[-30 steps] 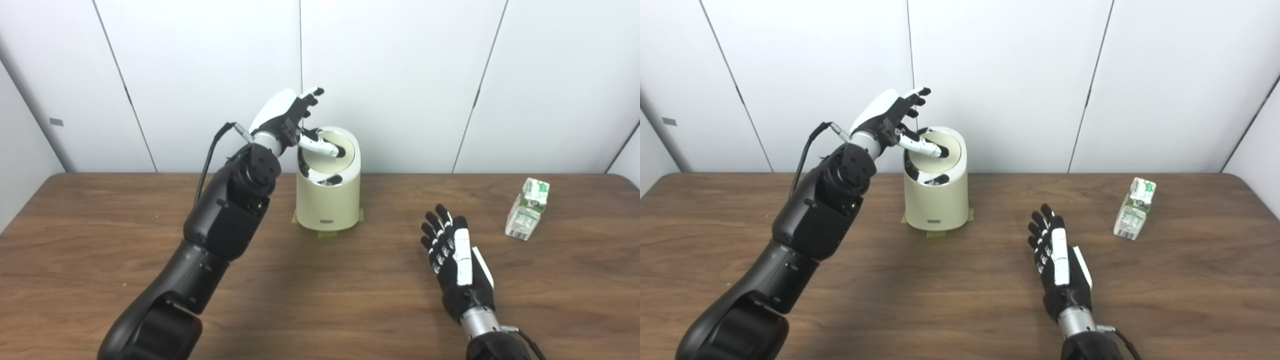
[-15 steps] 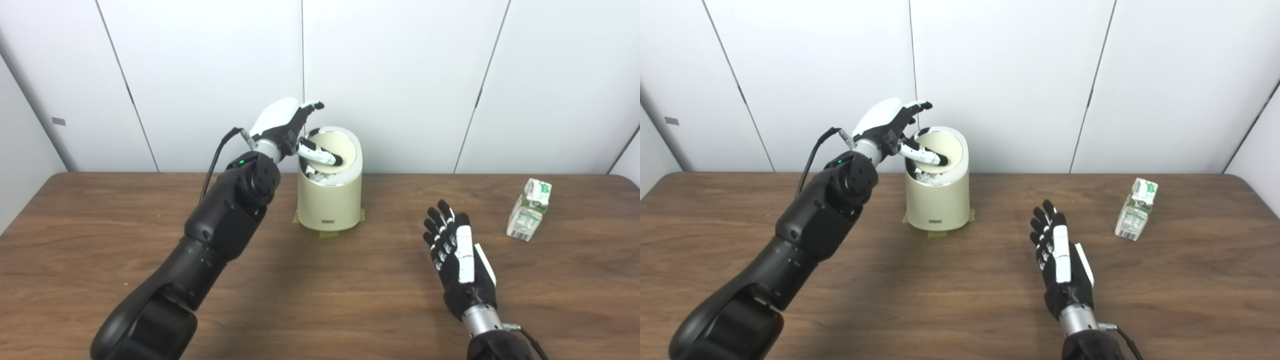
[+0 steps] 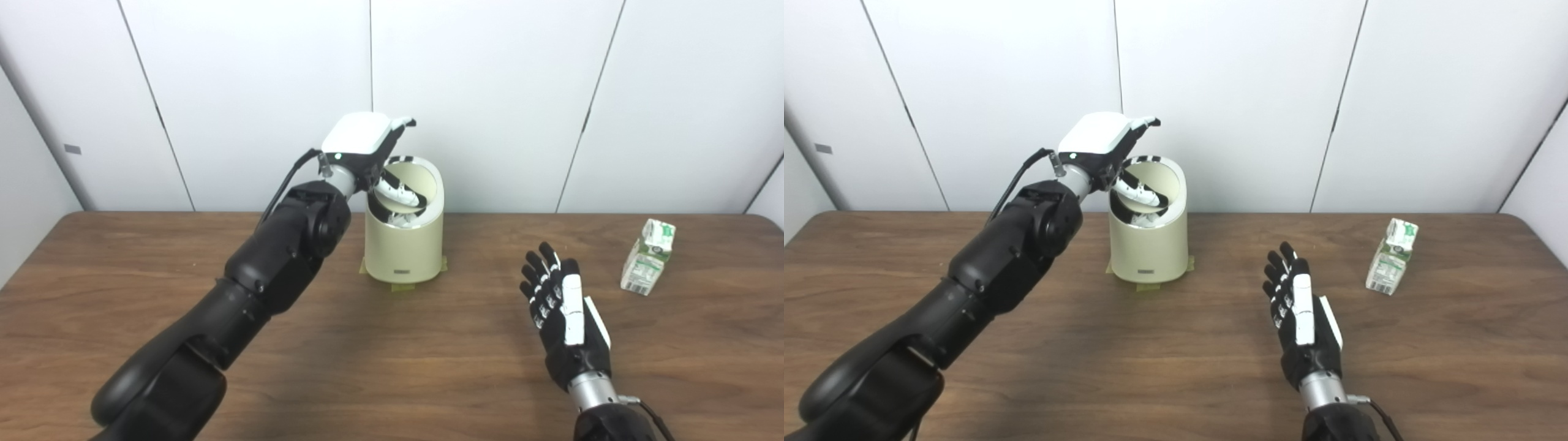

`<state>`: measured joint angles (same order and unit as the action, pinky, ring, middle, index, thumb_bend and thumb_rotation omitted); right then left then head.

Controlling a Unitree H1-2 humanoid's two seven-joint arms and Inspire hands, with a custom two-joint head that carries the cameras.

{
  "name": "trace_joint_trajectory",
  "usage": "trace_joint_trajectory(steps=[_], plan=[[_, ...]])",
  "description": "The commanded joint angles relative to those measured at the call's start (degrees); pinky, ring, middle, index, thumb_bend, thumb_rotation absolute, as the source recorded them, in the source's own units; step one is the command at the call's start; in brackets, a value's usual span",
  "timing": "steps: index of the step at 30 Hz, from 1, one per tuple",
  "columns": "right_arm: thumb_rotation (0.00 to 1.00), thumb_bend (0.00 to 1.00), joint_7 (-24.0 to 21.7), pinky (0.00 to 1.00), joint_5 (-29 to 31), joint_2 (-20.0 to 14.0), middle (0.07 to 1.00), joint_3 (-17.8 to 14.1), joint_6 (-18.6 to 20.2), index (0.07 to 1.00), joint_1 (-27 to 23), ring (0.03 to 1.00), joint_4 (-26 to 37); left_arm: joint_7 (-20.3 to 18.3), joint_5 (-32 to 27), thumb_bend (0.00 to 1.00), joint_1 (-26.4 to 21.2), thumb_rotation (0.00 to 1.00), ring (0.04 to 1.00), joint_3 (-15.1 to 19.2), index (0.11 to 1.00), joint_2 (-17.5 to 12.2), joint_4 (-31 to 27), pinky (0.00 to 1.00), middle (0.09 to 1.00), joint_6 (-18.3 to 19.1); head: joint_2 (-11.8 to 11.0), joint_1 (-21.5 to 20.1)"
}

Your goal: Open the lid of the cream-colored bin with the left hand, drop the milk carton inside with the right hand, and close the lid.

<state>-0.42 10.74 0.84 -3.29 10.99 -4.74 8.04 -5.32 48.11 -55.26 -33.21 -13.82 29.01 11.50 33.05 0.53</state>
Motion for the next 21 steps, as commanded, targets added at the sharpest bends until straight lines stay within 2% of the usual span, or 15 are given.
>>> trace_joint_trajectory(steps=[1, 6, 18, 21], plan=[[1.00, 0.65, -0.68, 0.98, 0.47, -0.23, 0.966, -0.26, -1.97, 0.999, -1.81, 0.974, 1.59, -1.55, 2.92, 0.95, -1.83, 0.00, 0.858, -1.24, 0.940, -1.19, 0.27, 0.75, 0.926, 0.08, 0.05, 0.01], [1.00, 0.66, -0.93, 0.98, 0.77, -0.40, 0.968, -0.41, -2.47, 0.998, -1.90, 0.977, 0.91, -3.70, 3.81, 0.94, -2.26, 0.00, 0.866, -1.22, 0.931, -1.50, 0.12, 0.79, 0.926, 0.29, -0.24, 0.19], [1.00, 0.66, -1.62, 0.98, 1.20, -0.52, 0.968, -0.53, -3.34, 1.000, -2.34, 0.978, -0.15, -4.43, 6.12, 0.94, -3.36, 0.00, 0.864, -0.33, 0.917, -2.43, 0.55, 0.75, 0.910, 1.55, -0.66, 0.59], [1.00, 0.65, -1.69, 0.98, 1.06, -0.57, 0.968, -0.47, -3.55, 1.000, -2.25, 0.977, -0.15, -4.86, 6.43, 0.92, -3.55, 0.00, 0.879, -0.21, 0.921, -2.89, 0.35, 0.78, 0.913, 1.87, -0.50, 0.84]])
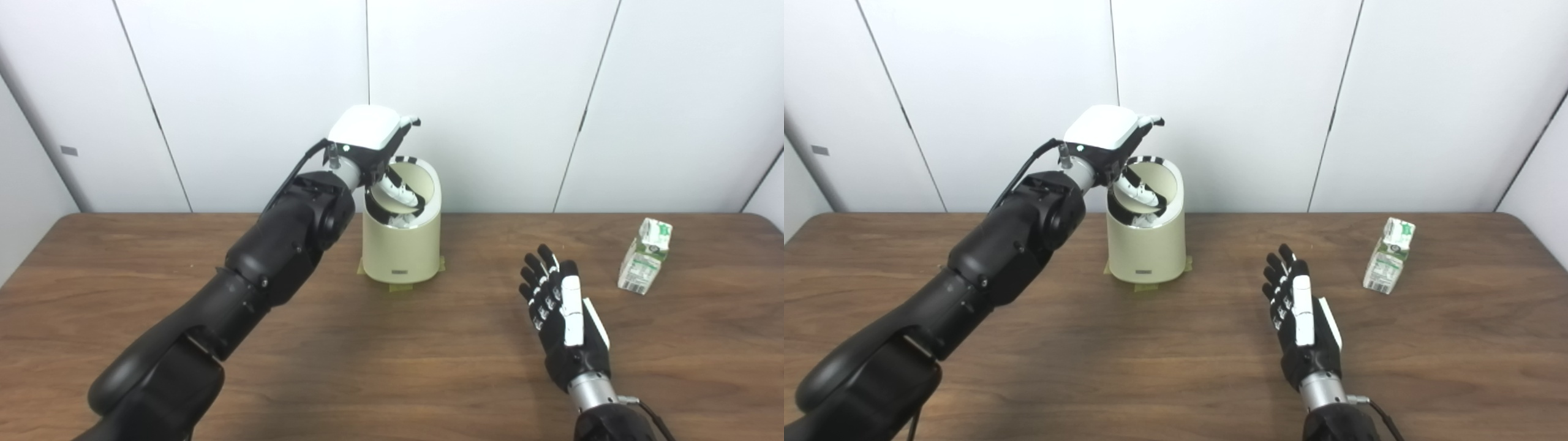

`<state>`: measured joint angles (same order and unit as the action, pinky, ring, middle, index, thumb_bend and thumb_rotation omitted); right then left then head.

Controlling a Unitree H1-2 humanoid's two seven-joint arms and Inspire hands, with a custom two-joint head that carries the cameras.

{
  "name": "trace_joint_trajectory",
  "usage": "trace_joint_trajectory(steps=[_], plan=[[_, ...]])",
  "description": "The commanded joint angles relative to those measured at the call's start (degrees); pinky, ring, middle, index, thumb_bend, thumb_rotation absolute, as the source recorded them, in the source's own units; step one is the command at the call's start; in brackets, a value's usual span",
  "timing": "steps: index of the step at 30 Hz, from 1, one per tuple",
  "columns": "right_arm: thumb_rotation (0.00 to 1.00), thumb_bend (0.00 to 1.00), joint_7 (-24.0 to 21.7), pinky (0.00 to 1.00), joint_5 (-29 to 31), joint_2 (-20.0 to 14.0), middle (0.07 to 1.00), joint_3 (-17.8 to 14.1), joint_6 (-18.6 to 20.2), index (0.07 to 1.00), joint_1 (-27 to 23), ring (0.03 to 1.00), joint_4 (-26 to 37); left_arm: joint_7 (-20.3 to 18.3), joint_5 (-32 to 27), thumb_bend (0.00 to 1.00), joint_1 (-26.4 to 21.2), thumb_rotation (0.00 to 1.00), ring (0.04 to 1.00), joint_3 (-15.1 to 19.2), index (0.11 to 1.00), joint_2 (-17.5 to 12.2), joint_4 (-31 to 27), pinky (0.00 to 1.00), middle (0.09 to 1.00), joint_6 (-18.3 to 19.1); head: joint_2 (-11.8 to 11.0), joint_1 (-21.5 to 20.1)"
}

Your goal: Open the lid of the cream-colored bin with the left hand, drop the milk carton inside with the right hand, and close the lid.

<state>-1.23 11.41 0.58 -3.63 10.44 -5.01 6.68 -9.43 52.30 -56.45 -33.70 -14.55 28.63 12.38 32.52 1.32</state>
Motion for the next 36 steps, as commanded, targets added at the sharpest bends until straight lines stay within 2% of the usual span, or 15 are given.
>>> trace_joint_trajectory(steps=[1, 8, 11, 15, 19, 22, 27, 30, 36], plan=[[1.00, 0.65, -0.89, 0.98, 0.31, -0.33, 0.968, -0.09, -2.93, 1.000, -1.96, 0.974, 1.30, -0.82, 2.34, 0.91, -2.46, 0.00, 0.884, 0.32, 0.920, -2.31, 0.66, 0.79, 0.914, 1.11, 0.20, 0.15], [1.00, 0.66, -1.09, 0.97, 0.16, -0.27, 0.965, 0.04, -2.89, 0.997, -1.98, 0.973, 1.59, 0.34, 3.21, 0.91, -3.13, 0.00, 0.883, 0.82, 0.910, -3.30, 0.39, 0.82, 0.899, 1.47, 0.20, 0.15], [1.00, 0.66, -1.25, 0.98, 0.45, -0.27, 0.965, 0.01, -2.57, 0.998, -1.94, 0.972, 1.63, 0.48, 2.18, 0.90, -3.24, 0.00, 0.894, 2.52, 0.905, -3.35, -0.64, 0.82, 0.905, 2.18, 0.18, 0.22], [1.00, 0.67, -1.23, 0.98, 0.25, -0.24, 0.961, 0.00, -2.60, 0.994, -1.91, 0.970, 1.66, 1.39, 0.50, 0.90, -3.26, 0.03, 0.842, 6.04, 0.897, -2.84, -1.78, 0.74, 0.887, 3.02, 0.35, 0.16], [1.00, 0.66, -1.47, 0.99, 0.45, -0.42, 0.963, -0.06, -2.46, 0.996, -1.84, 0.972, 1.62, -0.34, 0.02, 0.91, -3.37, 0.05, 0.850, 7.62, 0.901, -2.78, -3.67, 0.69, 0.902, 3.95, 0.36, 0.21], [1.00, 0.67, -1.45, 0.98, 0.42, -0.39, 0.961, -0.08, -2.31, 0.994, -1.82, 0.970, 1.73, -0.47, 0.67, 0.94, -3.10, 0.05, 0.843, 6.89, 0.892, -2.74, -3.96, 0.69, 0.887, 3.37, 0.49, 0.13], [1.00, 0.66, -1.58, 0.98, 0.63, -0.59, 0.964, -0.39, -2.64, 0.997, -1.72, 0.973, 1.74, -1.95, 3.78, 0.95, -2.69, 0.07, 0.857, 3.26, 0.905, -3.03, -4.34, 0.78, 0.877, 2.47, 0.76, 0.23], [1.00, 0.66, -1.76, 0.99, 0.82, -0.86, 0.970, -0.60, -2.89, 1.000, -1.69, 0.979, 1.48, -1.56, 4.95, 0.98, -2.63, 0.08, 0.887, 1.93, 0.903, -2.74, -3.80, 0.84, 0.889, 1.82, 0.86, 0.26], [1.00, 0.67, -1.72, 0.98, 0.90, -1.28, 0.969, -0.56, -2.65, 1.000, -1.73, 0.973, 1.40, -1.68, 5.45, 1.00, -2.81, 0.12, 0.889, 1.77, 0.903, -1.33, -3.18, 0.81, 0.892, 2.00, 1.00, 0.13]])
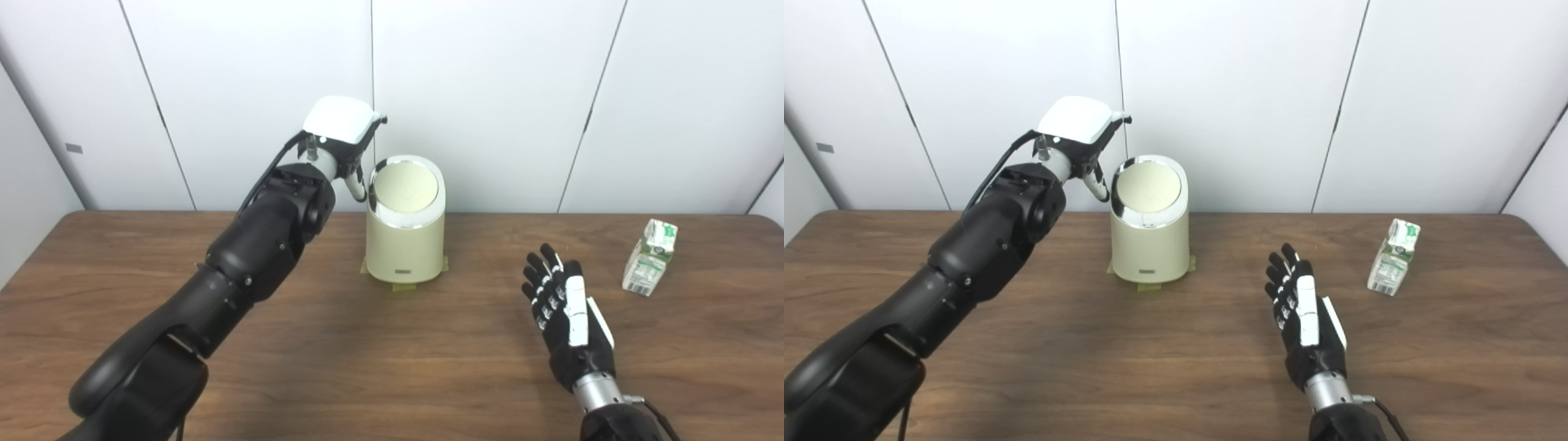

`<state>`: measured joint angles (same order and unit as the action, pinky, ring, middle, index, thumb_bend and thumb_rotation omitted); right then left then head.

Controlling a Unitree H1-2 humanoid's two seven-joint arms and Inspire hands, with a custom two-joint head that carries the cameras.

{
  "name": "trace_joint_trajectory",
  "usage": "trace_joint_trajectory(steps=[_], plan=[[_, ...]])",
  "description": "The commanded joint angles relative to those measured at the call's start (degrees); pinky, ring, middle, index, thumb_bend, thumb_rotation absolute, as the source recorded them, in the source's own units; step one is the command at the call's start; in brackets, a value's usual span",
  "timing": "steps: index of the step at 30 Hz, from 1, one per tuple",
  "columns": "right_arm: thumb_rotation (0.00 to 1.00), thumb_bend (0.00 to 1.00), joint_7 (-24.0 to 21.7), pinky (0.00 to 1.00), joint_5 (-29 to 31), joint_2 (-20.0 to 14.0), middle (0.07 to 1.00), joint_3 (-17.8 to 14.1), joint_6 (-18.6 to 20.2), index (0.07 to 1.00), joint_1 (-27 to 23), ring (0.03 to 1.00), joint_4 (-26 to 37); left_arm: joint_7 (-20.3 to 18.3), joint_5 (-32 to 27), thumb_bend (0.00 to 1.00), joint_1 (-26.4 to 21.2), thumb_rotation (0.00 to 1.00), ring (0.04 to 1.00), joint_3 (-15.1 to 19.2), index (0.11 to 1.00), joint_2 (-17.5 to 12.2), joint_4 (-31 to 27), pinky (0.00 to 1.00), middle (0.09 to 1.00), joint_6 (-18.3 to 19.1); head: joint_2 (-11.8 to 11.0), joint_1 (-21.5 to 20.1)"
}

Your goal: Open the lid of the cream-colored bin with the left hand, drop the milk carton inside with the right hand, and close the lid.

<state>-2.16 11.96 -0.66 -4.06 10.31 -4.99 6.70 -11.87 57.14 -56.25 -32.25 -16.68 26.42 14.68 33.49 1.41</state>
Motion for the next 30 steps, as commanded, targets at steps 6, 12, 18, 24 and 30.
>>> trace_joint_trajectory(steps=[6, 12, 18, 24, 30], plan=[[1.00, 0.66, -0.75, 0.97, 0.23, -0.15, 0.968, 0.01, -3.15, 1.000, -2.07, 0.971, 0.64, 1.79, 0.45, 0.98, -3.49, 0.12, 0.875, 0.98, 0.904, 1.06, -0.48, 0.77, 0.895, -0.47, -0.16, 0.27], [1.00, 0.67, -0.74, 0.98, 0.32, -0.10, 0.968, -0.05, -3.36, 1.000, -2.44, 0.970, -0.03, 2.63, 0.68, 0.98, -3.92, 0.06, 0.832, 1.40, 0.899, 0.33, 0.13, 0.65, 0.868, -0.80, -0.36, 0.36], [1.00, 0.67, -0.88, 0.98, 0.41, -0.09, 0.967, 0.12, -3.58, 1.000, -2.12, 0.972, 0.18, 2.63, 1.92, 0.94, -3.71, 0.01, 0.842, 1.57, 0.896, -0.88, -1.19, 0.70, 0.866, -0.05, -0.47, 0.32], [1.00, 0.66, -0.19, 0.97, 0.25, 0.39, 0.966, -0.02, -3.19, 1.000, -1.98, 0.970, 0.45, 4.34, 5.31, 0.91, -4.77, 0.00, 0.856, 2.02, 0.895, -2.34, -1.32, 0.80, 0.853, 1.22, -0.38, 0.59], [1.00, 0.65, -0.21, 0.98, -0.06, 0.30, 0.967, 0.10, -3.26, 1.000, -1.92, 0.974, 0.63, 2.84, 5.94, 0.95, -6.70, 0.00, 0.842, 2.84, 0.875, -2.51, -1.12, 0.76, 0.851, 1.40, 0.05, 1.31]])
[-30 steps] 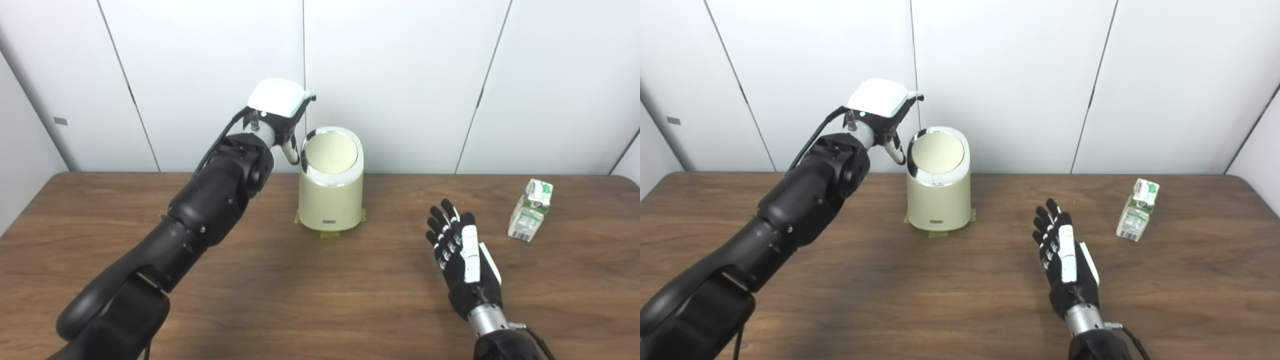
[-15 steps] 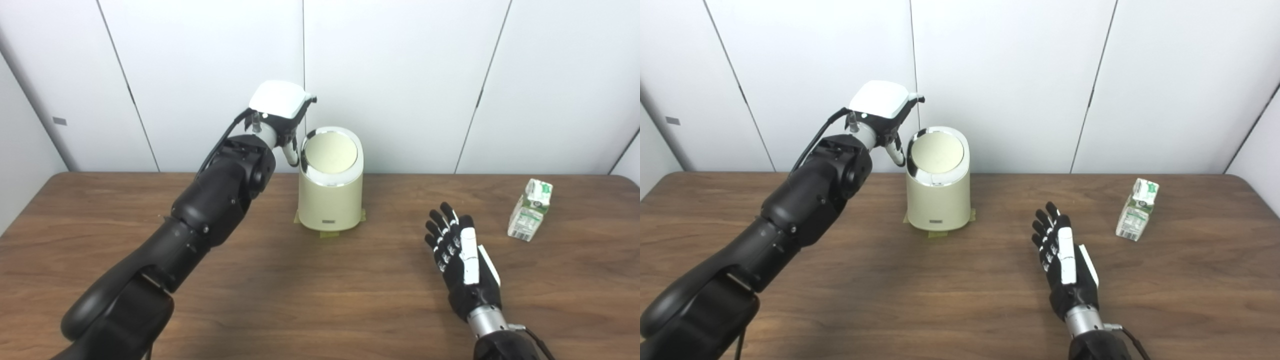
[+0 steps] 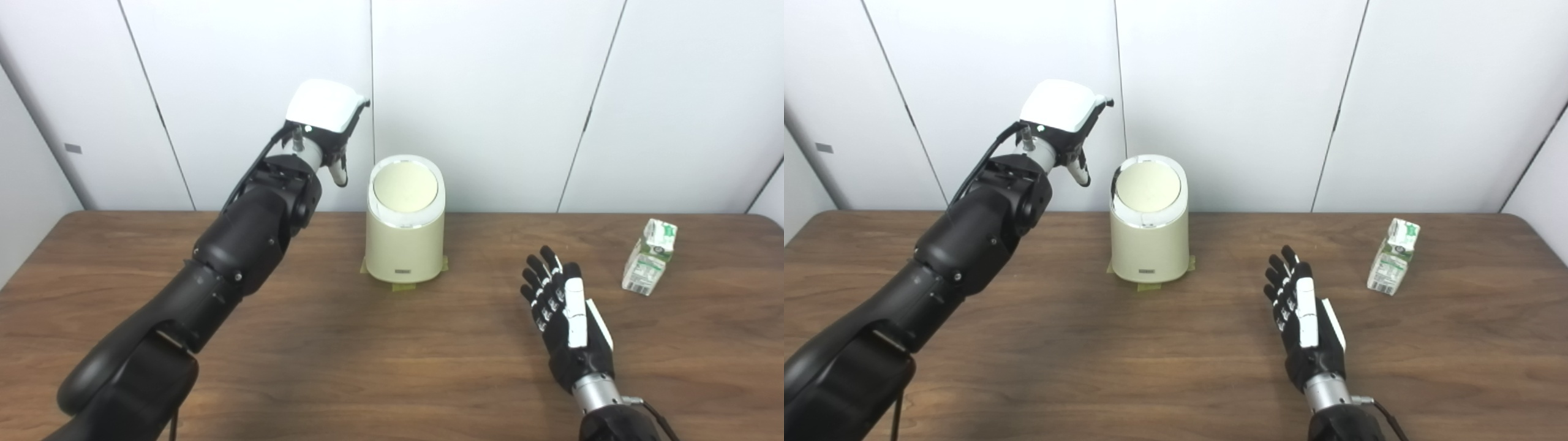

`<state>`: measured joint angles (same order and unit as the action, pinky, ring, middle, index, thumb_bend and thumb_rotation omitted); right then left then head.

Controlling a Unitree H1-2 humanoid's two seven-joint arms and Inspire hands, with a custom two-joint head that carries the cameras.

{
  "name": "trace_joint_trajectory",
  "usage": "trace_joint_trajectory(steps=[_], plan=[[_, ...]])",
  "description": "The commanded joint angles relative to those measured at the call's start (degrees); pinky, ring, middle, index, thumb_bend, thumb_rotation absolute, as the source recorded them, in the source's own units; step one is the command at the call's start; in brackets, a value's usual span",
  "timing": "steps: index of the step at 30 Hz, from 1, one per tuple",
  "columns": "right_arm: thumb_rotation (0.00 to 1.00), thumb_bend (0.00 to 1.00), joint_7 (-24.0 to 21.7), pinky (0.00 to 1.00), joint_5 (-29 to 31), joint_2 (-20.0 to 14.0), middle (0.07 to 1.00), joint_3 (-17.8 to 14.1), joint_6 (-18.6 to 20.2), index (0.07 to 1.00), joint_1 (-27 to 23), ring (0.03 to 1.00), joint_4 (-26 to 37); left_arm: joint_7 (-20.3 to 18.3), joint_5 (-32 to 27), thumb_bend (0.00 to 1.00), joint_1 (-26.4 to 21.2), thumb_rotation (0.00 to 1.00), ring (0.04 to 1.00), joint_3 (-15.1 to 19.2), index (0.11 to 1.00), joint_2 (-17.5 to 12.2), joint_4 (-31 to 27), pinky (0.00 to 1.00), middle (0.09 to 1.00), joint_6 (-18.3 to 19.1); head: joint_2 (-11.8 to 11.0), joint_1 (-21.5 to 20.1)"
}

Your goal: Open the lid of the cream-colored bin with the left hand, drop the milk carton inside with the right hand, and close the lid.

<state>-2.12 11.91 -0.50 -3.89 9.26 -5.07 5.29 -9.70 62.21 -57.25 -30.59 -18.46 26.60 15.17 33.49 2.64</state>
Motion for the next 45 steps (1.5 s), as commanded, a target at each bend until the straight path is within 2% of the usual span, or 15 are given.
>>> trace_joint_trajectory(steps=[1, 8, 12, 15, 20, 24, 29, 32, 37, 41, 45], plan=[[1.00, 0.65, -0.21, 0.98, -0.04, 0.10, 0.967, -0.13, -2.25, 1.000, -1.82, 0.974, 1.97, 0.40, 0.80, 0.96, -5.99, 0.00, 0.842, 1.31, 0.871, -0.66, -1.41, 0.76, 0.855, 0.84, 0.05, 0.08], [1.00, 0.62, 0.40, 0.95, -0.88, 0.07, 0.947, -0.23, -2.07, 0.990, -1.84, 0.959, 2.18, -2.02, 0.71, 1.00, -7.58, 0.02, 0.832, 1.31, 0.851, 0.14, -3.20, 0.73, 0.844, 0.15, 0.47, 0.77], [0.88, 0.59, 0.91, 0.93, -2.30, 0.12, 0.939, 0.05, -2.02, 0.987, -1.92, 0.951, 2.25, -7.06, -2.72, 1.00, -8.72, 0.02, 0.824, 2.39, 0.867, 1.92, -2.78, 0.72, 0.859, 0.28, 0.55, 0.51], [0.82, 0.62, 0.87, 0.92, -2.59, 0.20, 0.938, 0.17, -2.11, 0.986, -1.95, 0.951, 2.17, -8.42, -3.91, 1.00, -9.52, 0.03, 0.821, 2.79, 0.871, 3.20, -1.91, 0.69, 0.860, 0.40, 0.64, 0.46], [0.81, 0.64, 0.65, 0.93, -2.57, 0.20, 0.941, 0.24, -2.77, 0.992, -2.22, 0.957, 1.33, -9.52, -4.38, 1.00, -10.63, 0.04, 0.812, 2.80, 0.874, 4.31, -1.38, 0.69, 0.860, 0.86, 0.55, 0.29], [0.83, 0.65, 1.01, 0.92, -3.62, 0.20, 0.937, 0.76, -2.12, 0.990, -2.25, 0.950, 1.93, -11.64, -5.49, 1.00, -10.80, 0.04, 0.840, 3.27, 0.890, 5.11, -1.62, 0.71, 0.886, 2.02, 0.56, 0.09], [0.82, 0.63, 1.26, 0.89, -6.32, -0.34, 0.933, 1.98, -1.27, 0.997, -2.16, 0.938, 2.91, -14.37, -5.86, 1.00, -10.62, 0.05, 0.788, 2.33, 0.895, 5.63, -0.90, 0.60, 0.862, 4.06, 0.49, -0.23], [0.81, 0.61, 1.25, 0.91, -7.21, -0.50, 0.935, 2.37, -0.86, 1.000, -2.01, 0.937, 3.35, -16.32, -6.63, 1.00, -10.63, 0.05, 0.827, 2.35, 0.912, 5.99, -0.49, 0.68, 0.880, 5.64, 0.52, -0.40], [0.79, 0.62, 1.31, 0.92, -6.28, -0.19, 0.933, 1.94, -0.68, 1.000, -2.06, 0.942, 3.37, -16.38, -7.51, 1.00, -10.41, 0.02, 0.883, 2.45, 0.929, 6.20, 0.18, 0.73, 0.918, 6.70, 0.56, -0.44], [0.81, 0.62, 1.20, 0.91, -6.47, -0.32, 0.938, 2.09, -0.83, 1.000, -2.03, 0.945, 3.43, -15.54, -8.39, 1.00, -10.08, 0.00, 0.943, 2.50, 0.928, 6.31, 1.04, 0.81, 0.950, 6.77, 0.54, -0.74], [0.81, 0.64, 1.36, 0.92, -5.99, 0.08, 0.938, 1.81, -1.55, 1.000, -2.16, 0.946, 2.93, -13.82, -8.34, 1.00, -9.50, 0.01, 0.914, 2.08, 0.914, 6.43, 1.89, 0.75, 0.936, 6.00, 0.48, -1.29]])
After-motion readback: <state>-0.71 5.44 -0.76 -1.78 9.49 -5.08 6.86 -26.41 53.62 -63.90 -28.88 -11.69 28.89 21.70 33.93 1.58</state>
